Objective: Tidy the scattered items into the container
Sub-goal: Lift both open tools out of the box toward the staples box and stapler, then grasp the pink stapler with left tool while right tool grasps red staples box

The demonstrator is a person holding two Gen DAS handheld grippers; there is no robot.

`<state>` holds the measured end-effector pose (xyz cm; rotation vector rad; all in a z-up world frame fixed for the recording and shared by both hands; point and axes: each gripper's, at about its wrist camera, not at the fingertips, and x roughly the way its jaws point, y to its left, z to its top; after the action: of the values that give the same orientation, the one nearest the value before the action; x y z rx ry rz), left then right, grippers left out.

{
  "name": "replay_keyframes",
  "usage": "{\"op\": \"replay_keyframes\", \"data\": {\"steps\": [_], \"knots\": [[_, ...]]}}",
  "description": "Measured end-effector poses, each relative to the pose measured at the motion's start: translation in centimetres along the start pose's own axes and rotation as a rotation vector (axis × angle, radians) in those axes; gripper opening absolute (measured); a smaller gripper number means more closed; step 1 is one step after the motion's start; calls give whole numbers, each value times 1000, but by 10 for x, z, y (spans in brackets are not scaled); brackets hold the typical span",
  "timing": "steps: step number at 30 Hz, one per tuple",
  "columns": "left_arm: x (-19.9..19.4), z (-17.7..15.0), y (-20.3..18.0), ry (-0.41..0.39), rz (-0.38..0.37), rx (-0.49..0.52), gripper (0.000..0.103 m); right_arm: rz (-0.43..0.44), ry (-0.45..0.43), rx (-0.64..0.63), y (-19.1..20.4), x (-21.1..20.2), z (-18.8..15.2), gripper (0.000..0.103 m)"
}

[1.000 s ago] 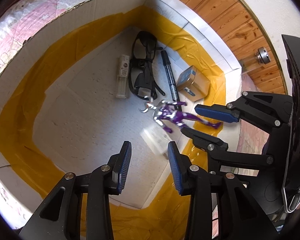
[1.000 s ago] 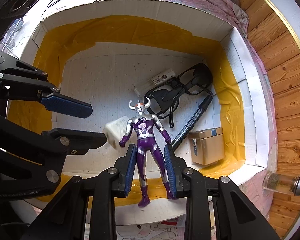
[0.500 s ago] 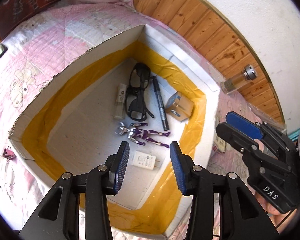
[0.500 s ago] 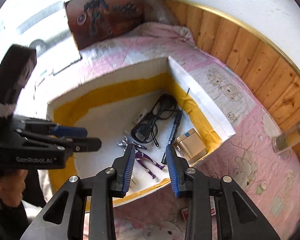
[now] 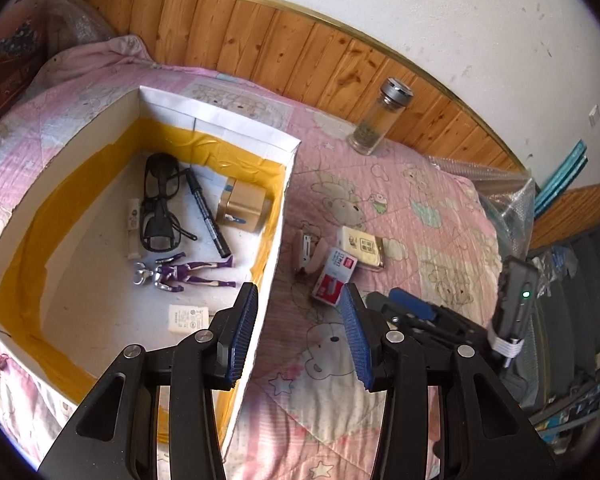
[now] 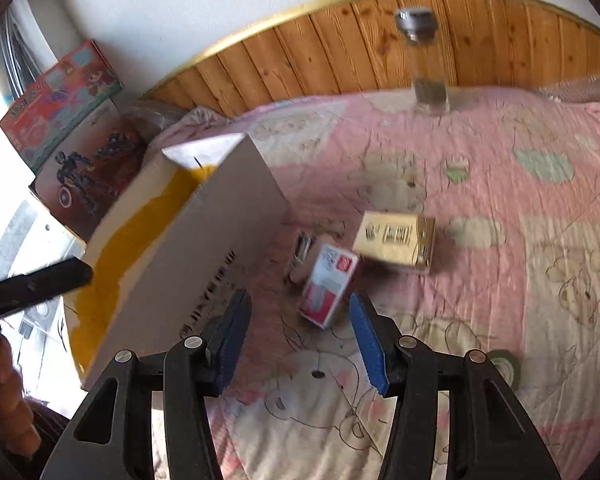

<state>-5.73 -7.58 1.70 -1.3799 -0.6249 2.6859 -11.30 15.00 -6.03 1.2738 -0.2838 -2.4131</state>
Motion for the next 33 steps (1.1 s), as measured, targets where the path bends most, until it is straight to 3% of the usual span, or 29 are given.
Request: {"op": "replay_keyframes", "data": {"steps": [5, 8, 9, 10, 11, 13, 18, 20, 22, 24, 25, 26, 29, 31, 32, 33], "knots": [[2, 7, 2, -14, -23, -26, 46, -90, 66, 1, -15, 51, 5, 62], [9, 12, -9, -6, -46, 2, 47, -43, 75, -9, -24, 71, 7, 61], [13, 13, -13, -6, -47, 23, 48, -9, 78, -22, -22, 76, 6, 54], [19, 14, -19, -4, -42, 50, 48, 6, 87, -28, -21, 79, 5, 27], [25, 15, -25, 0, -34, 77, 48, 19, 93, -23, -20, 78, 5, 16], [41, 17, -35, 16, -21, 117, 48, 16, 105, -2, -20, 67, 6, 4], [89, 16, -46, 100, 23, 167, 48, -11, 102, 127, -46, 21, -3, 3], [95, 19, -35, 102, 37, 106, 48, 36, 127, 136, -54, 20, -9, 4], [88, 28, -26, 93, -7, 35, 48, 42, 134, 124, -55, 30, -11, 9], [73, 38, -24, 51, -48, 1, 48, 42, 140, 112, -50, 47, -9, 31], [65, 42, -26, 25, -57, 6, 48, 30, 128, 109, -47, 55, -6, 50], [59, 45, -28, 4, -56, 15, 48, 34, 115, 95, -40, 62, -2, 61], [52, 50, -33, -30, -59, 24, 49, 34, 115, 39, -20, 82, 5, 80], [59, 50, -37, -15, -57, 32, 49, -2, 116, -5, -10, 94, 3, 77], [65, 48, -39, -1, -59, 41, 49, -43, 102, -29, -7, 95, 2, 48], [72, 45, -42, 19, -59, 55, 49, -56, 108, -39, -7, 94, 2, 41]]}}
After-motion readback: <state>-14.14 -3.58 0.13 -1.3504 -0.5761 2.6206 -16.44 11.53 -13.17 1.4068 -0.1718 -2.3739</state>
